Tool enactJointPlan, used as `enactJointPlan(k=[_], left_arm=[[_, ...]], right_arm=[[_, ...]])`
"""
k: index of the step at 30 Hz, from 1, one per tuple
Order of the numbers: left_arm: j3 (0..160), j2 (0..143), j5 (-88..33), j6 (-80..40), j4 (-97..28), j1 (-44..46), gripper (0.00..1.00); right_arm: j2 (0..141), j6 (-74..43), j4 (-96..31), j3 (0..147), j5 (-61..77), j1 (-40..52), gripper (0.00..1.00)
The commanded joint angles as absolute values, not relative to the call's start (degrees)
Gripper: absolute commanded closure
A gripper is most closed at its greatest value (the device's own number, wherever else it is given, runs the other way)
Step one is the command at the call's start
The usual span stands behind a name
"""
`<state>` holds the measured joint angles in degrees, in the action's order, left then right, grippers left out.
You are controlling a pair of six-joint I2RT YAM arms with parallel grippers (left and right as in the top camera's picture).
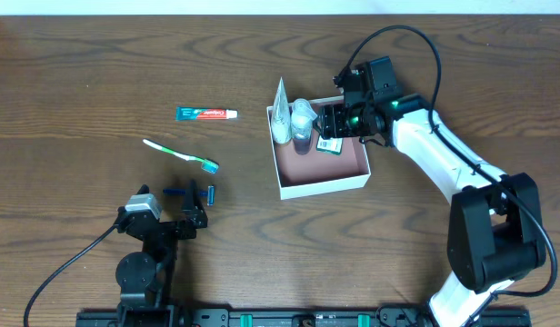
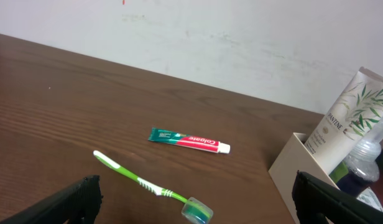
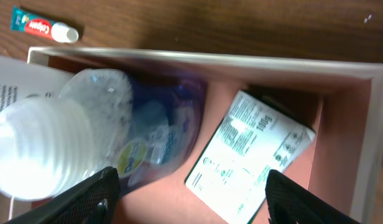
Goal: Pack container
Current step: 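Lower the soap box into the box's right side and release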
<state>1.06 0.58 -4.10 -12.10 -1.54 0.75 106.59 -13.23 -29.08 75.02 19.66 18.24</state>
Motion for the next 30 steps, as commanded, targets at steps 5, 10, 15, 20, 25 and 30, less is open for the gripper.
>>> enactJointPlan(k=[5,10,15,20,25,30], left_arm=[[0.23,0.23,-4.78,-11.60,-3.64,0.38,0.02],[0.23,0.23,-4.78,-11.62,-3.66,0.38,0.02],[0.23,0.23,-4.78,-11.60,-3.66,0.38,0.02],[0.23,0.23,-4.78,-11.62,-3.66,0.38,0.02],[0.23,0.23,-4.78,-11.62,-3.66,0.38,0.02],[0.23,0.23,-4.78,-11.60,-3.64,0.38,0.02]], right_arm=[[97.93,-13.63,-39.77,84.77,20.14,18.70,0.23],[92.79,-14.59,-48.64,90.06,15.16,17.82,0.18],[88.33,-14.55,-53.91,90.87,12.56,15.03,0.16],[87.68,-14.66,-58.24,90.65,3.38,11.42,0.11],[88.25,-16.73,-59.64,89.23,-5.21,5.93,0.01],[88.29,-19.07,-60.60,89.19,-5.76,-2.50,0.01]])
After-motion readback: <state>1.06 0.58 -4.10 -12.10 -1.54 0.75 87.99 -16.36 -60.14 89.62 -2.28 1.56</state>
